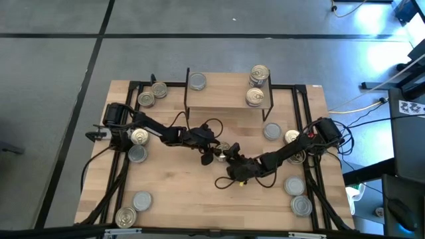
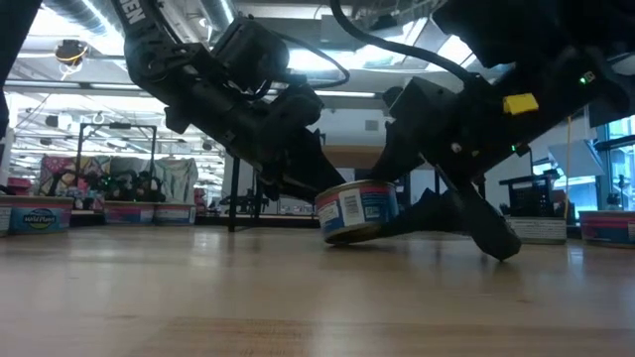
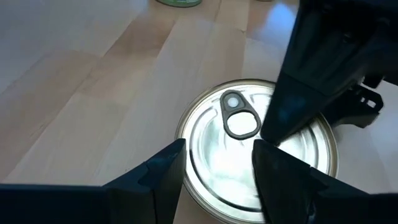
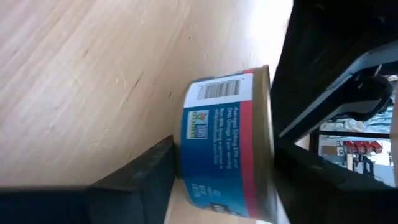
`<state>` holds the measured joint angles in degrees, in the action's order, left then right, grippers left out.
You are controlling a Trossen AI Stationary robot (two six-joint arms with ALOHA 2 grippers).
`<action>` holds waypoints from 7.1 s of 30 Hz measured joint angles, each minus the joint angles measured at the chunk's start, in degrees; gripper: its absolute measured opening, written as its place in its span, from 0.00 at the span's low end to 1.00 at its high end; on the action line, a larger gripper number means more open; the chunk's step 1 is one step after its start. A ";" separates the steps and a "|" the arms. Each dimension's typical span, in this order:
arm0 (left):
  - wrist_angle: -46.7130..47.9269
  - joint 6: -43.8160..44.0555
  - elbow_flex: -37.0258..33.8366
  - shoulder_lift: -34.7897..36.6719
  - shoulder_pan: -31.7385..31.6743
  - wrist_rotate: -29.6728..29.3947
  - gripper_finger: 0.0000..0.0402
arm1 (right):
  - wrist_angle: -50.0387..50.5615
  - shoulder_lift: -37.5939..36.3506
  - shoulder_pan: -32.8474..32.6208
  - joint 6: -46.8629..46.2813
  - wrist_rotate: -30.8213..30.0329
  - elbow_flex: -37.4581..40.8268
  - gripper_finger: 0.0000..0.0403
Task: Stack canned seafood by type on shelf
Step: Stack the blue pink tuna can on top of the other blue pink tuna can on the shelf, then adjust the blue pink tuna cans on the shelf
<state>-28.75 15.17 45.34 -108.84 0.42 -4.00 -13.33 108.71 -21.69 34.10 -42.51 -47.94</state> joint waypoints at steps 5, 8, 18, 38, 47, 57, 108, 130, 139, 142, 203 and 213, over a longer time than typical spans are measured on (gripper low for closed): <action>-0.70 0.12 0.00 0.02 0.19 -0.36 0.47 | 0.16 0.04 0.24 -0.57 -0.06 0.04 0.48; -0.42 0.14 0.00 0.80 0.47 -0.52 0.47 | 0.25 -0.25 0.19 -0.67 -0.25 0.04 0.48; 10.58 -1.64 -0.06 11.27 4.20 -1.48 0.47 | 4.23 -7.49 -4.32 -5.55 -0.15 0.32 0.48; 29.87 -1.90 -0.07 21.37 14.15 -13.46 0.47 | 17.51 -27.74 -4.88 -13.44 -4.59 0.15 0.48; 30.92 -2.77 -0.02 21.53 15.88 -15.87 0.47 | 19.22 -35.25 -4.89 -8.32 -14.15 0.15 0.48; 31.27 -3.36 0.00 21.53 15.70 -17.93 0.47 | 27.11 -42.56 3.61 0.95 -19.18 -3.86 0.48; 31.18 -3.18 0.02 21.53 15.72 -18.34 0.47 | 40.62 -43.11 33.33 -2.14 1.74 -4.37 0.78; 31.18 -3.18 0.02 21.53 15.72 -18.34 0.47 | 40.46 -43.13 33.33 -2.28 1.65 -4.37 0.77; 31.18 -3.32 0.02 21.53 15.72 -18.34 0.47 | 40.46 -43.13 33.33 -2.27 1.63 -4.37 0.77; 31.18 -3.32 0.02 21.53 15.72 -18.34 0.47 | 40.46 -43.13 33.33 -2.16 1.63 -4.37 0.77; 30.64 -2.20 0.04 21.53 15.72 -18.32 0.47 | 36.26 -28.66 33.31 -7.87 1.32 -12.87 0.77; 30.98 -2.07 0.04 21.53 15.72 -18.32 0.47 | 38.59 -25.19 33.31 -5.44 -9.65 -12.94 0.77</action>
<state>2.23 13.10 45.39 -87.31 16.14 -22.33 25.26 83.51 11.62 28.67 -52.16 -60.88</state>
